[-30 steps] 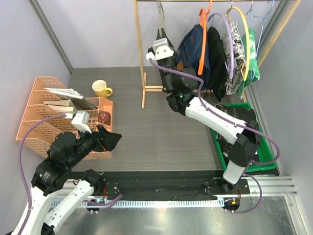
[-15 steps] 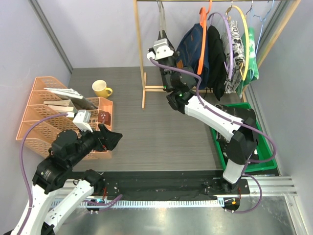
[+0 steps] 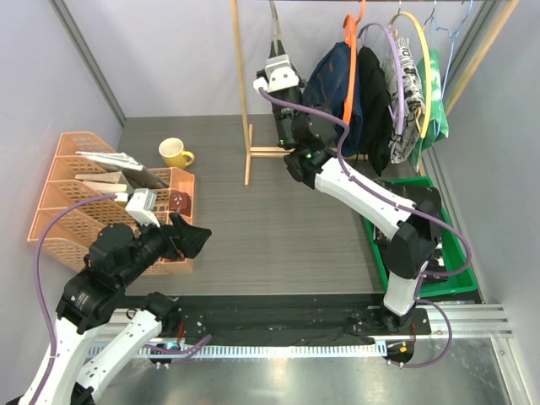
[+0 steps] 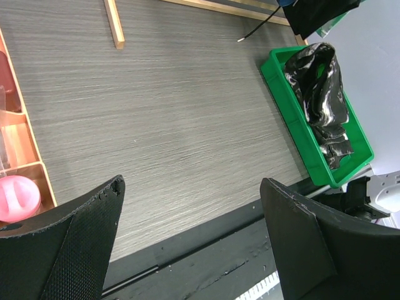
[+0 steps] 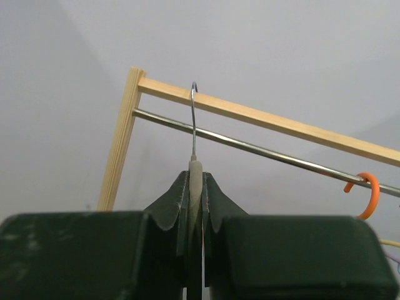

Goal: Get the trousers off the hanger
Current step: Hang the hanger back to the clothesline with the right arm

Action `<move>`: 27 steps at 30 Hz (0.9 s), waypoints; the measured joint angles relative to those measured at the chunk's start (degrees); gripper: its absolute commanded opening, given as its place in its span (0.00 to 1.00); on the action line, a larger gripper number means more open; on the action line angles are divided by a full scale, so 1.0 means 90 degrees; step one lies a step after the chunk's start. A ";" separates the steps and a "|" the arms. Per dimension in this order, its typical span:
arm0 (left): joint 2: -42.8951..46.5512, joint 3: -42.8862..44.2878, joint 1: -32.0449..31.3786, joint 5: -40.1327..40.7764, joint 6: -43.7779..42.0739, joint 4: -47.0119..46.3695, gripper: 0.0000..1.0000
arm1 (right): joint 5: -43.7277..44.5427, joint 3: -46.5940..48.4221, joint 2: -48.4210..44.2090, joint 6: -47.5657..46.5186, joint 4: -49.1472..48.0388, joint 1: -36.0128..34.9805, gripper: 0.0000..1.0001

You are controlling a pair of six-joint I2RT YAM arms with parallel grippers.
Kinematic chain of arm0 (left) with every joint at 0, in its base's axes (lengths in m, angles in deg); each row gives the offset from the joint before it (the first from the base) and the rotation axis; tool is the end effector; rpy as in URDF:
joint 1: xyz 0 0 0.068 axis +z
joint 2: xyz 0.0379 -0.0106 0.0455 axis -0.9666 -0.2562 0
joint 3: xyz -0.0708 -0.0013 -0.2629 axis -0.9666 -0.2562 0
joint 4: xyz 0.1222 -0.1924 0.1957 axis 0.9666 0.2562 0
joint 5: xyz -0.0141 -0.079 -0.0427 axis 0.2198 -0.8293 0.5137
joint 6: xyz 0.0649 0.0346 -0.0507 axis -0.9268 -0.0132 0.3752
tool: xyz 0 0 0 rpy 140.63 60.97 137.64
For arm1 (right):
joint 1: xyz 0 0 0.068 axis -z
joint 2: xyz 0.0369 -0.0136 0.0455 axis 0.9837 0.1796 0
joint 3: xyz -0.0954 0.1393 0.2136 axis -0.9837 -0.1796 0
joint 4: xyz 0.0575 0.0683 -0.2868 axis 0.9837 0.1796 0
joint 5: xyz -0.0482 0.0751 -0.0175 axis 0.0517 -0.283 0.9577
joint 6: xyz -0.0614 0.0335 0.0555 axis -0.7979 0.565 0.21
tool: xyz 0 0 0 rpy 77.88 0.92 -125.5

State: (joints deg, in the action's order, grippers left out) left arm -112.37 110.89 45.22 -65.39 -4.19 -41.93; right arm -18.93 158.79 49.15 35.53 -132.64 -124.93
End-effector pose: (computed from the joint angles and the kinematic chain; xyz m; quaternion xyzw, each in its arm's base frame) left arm 0.1301 -0.0769 0.3701 -0.0133 0.8121 -0.3114 0.4932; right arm 0.3558 0.3128 0.5173 -0.1211 0.3996 -0.0676 0.9061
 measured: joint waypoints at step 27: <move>-0.0124 0.0000 0.0000 -0.0041 0.0097 -0.0148 0.88 | -0.0129 -0.1331 -0.1005 -0.0670 -0.0267 -0.0709 0.01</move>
State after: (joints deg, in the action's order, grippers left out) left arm -113.48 110.89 45.22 -65.76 -3.32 -43.26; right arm -20.09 146.81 40.10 29.50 -135.05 -131.31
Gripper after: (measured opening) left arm 0.884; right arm 0.129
